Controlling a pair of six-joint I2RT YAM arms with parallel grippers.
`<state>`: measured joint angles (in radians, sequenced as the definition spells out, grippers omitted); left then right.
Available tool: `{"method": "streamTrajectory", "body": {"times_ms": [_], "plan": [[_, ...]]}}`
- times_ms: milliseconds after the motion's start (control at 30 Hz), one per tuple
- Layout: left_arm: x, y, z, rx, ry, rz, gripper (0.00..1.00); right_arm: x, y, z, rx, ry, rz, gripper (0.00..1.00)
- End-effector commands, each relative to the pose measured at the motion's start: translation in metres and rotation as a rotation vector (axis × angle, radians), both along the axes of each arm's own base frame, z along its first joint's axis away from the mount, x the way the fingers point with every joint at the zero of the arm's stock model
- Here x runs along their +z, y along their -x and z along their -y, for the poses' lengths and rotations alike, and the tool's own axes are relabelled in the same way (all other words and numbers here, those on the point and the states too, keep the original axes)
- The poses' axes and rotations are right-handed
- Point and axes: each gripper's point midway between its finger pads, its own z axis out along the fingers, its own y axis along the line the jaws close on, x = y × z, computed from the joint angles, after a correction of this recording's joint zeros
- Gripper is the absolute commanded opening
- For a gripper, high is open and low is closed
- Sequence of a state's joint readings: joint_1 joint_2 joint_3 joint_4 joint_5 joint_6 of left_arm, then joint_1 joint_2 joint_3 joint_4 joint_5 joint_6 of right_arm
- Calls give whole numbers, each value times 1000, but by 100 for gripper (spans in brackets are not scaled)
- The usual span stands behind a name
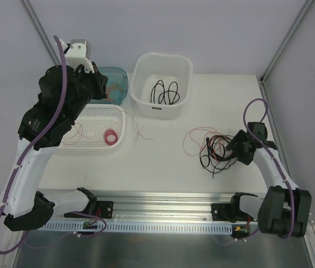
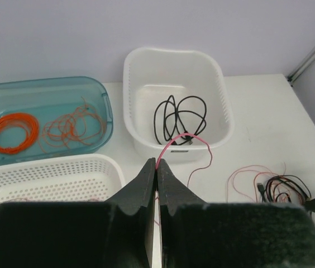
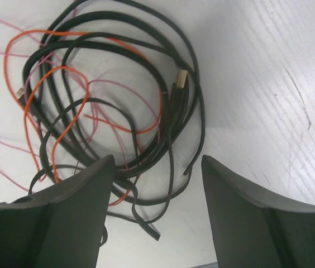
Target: Untangle the cables
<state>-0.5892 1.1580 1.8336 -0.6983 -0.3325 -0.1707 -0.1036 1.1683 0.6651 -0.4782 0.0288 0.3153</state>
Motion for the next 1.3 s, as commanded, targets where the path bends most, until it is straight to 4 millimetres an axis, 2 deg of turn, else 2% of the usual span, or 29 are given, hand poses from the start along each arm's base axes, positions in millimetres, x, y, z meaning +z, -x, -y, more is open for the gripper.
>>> {"method": "streamTrajectory", "body": {"times_ms": [0, 67, 133, 167, 267, 367, 500, 533, 600, 633, 700, 733, 800, 833, 900, 933, 967, 1033, 1100, 1267], "plan": [[-16, -16, -2, 18, 12, -53, 0, 21, 2, -9, 87, 13, 47, 72], [-24, -27, -7, 45, 18, -79, 0, 32, 3, -15, 121, 20, 69, 80], [-25, -37, -18, 77, 27, -88, 0, 44, 4, -26, 180, 4, 102, 83], [-19, -38, -21, 83, 35, -77, 0, 46, 8, -28, 191, 5, 96, 85], [-4, -43, -30, 97, 34, -45, 0, 59, 11, -33, 216, 4, 139, 87], [0, -53, -49, 157, 21, -33, 0, 69, 14, -40, 250, -4, 174, 88], [-7, -67, -83, 265, -2, -51, 0, 76, 16, -48, 284, -20, 191, 88], [-14, -71, -97, 315, -14, -66, 0, 76, 16, -49, 287, -23, 189, 89], [-24, -75, -113, 364, -31, -88, 0, 78, 17, -51, 301, -24, 196, 88], [-38, -79, -131, 419, -48, -120, 0, 78, 17, -52, 306, -23, 201, 89], [-53, -86, -147, 463, -70, -150, 0, 78, 17, -55, 317, -32, 203, 89], [-70, -90, -156, 487, -80, -186, 0, 78, 18, -56, 324, -35, 202, 88], [-81, -95, -177, 534, -81, -194, 0, 76, 19, -58, 335, -40, 195, 89], [-100, -98, -182, 547, -94, -228, 0, 75, 20, -58, 337, -40, 195, 88], [-109, -102, -198, 591, -106, -220, 0, 74, 21, -59, 342, -42, 192, 88], [-127, -103, -204, 605, -118, -254, 0, 73, 22, -59, 341, -43, 191, 88], [-135, -102, -218, 648, -126, -264, 0, 72, 22, -60, 343, -44, 189, 88], [-152, -103, -233, 693, -121, -285, 0, 72, 22, -60, 346, -43, 189, 88], [-159, -100, -252, 749, -113, -301, 0, 72, 23, -60, 352, -41, 186, 89], [-169, -96, -275, 826, -116, -322, 0, 68, 23, -59, 353, -33, 172, 88]]}}
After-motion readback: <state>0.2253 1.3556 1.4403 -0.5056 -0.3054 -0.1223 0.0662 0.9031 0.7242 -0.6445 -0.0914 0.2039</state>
